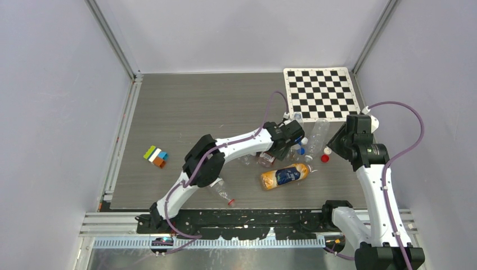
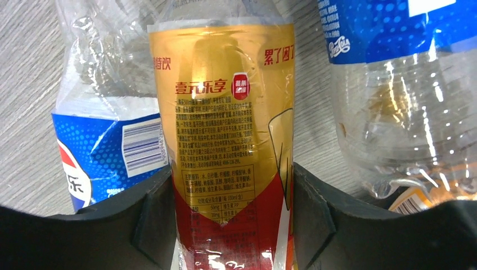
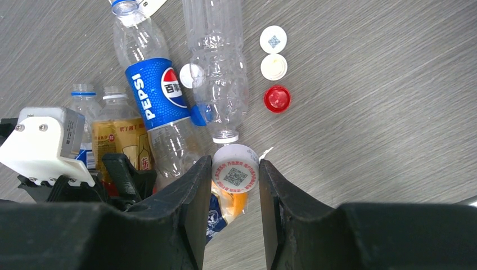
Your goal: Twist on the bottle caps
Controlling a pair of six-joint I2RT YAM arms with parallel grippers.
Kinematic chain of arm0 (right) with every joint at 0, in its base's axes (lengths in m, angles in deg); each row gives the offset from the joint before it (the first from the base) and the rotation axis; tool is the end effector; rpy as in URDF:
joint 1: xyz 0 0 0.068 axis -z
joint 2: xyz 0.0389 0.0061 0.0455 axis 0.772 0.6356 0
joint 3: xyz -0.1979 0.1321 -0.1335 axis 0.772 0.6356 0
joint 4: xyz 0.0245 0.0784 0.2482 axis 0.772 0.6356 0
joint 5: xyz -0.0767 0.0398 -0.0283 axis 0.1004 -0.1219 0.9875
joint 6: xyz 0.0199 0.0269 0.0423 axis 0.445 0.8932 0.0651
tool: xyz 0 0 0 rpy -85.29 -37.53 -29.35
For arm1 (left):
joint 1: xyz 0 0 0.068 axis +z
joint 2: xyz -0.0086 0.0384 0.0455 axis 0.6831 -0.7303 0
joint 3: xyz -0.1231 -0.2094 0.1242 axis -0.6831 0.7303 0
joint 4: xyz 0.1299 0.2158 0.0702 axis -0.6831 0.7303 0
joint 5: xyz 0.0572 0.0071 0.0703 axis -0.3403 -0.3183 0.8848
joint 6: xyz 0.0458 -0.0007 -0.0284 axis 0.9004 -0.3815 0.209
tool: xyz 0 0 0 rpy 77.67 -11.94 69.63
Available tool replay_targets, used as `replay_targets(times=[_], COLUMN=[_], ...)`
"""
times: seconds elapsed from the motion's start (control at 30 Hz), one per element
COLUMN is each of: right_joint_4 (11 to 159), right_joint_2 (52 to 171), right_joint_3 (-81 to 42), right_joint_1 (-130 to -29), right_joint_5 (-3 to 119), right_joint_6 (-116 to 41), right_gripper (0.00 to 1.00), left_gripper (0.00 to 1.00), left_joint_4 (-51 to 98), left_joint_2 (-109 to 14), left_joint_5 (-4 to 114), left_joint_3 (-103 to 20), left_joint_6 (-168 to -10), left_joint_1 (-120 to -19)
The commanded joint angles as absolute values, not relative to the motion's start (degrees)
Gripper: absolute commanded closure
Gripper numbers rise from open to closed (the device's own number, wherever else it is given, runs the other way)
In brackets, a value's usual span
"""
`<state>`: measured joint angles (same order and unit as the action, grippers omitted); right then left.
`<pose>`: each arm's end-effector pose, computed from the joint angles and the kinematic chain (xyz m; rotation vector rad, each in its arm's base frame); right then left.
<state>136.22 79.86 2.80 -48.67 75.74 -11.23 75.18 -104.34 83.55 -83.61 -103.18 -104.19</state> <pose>0.1617 -0.0116 0.3095 0.7904 2.2571 0.0424 0.2473 -0.4225 0.1886 0.7021 2.5326 -0.0114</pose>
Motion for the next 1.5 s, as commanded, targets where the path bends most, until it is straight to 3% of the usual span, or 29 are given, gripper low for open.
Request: replay_targets(times=[0.0,0.4,0.73,0.83,1.07,1.47], right_joint_4=[133.5,128.8,124.9,121.6,113.4,111.2], right_joint_2=[78.2,74.2,75.6,76.6,81.2,89.3], right_joint_3=[1.1,-2.9,-9.3,-10.0,-10.9,-14.3], right_joint_1=[-48.9,-48.9,-50.0,-50.5,-58.0,-69.6], right_joint_5=[72.5,60.6,45.7,42.3,30.3,27.2], right_joint_6=[-12.9,-16.5,-19.3,-17.9,-15.3,-18.8], right_gripper=[0.74,0.73,0.69,0.71,0.73,0.73], left_gripper=[0.54,0.8,0.84,1.0,1.0,1.0], left_joint_4=[73.4,51.6,34.9,27.3,3.9,9.5], left_joint_2=[-96.5,-63.2,-41.0,-35.6,-27.1,-23.0], left_joint_5=[84.5,81.6,76.7,73.1,64.6,60.1], left_joint_3=[-81.7,-55.5,-33.1,-24.7,-6.2,-4.2], left_joint_6=[-101.2,-86.1,-65.5,-59.4,-54.3,-45.2], left_joint_1=[-104.0,-104.0,-102.2,-101.4,-97.4,-97.2])
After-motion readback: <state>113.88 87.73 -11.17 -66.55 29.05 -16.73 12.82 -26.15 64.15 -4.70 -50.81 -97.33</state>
